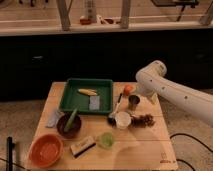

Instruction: Stack cups on top of each other

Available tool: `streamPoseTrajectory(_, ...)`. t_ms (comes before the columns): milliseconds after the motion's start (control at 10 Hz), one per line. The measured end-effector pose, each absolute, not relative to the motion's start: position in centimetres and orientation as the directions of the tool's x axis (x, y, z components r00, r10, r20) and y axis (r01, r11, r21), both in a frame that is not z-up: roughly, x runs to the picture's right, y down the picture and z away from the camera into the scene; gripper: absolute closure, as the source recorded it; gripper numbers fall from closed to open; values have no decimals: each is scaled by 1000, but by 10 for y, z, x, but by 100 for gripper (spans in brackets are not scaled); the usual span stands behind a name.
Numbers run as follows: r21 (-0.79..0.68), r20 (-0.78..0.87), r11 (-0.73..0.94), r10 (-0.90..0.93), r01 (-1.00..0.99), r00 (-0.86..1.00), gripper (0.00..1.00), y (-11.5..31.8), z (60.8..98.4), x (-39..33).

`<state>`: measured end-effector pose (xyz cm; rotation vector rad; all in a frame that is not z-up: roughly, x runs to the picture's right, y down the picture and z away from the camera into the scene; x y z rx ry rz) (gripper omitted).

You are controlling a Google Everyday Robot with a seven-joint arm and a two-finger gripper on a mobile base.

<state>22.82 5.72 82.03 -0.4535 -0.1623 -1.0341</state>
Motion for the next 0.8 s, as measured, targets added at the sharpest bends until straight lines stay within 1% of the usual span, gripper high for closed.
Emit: streamPoseTrajectory(800, -281, 420, 377, -778, 883, 466, 20, 63, 843, 210)
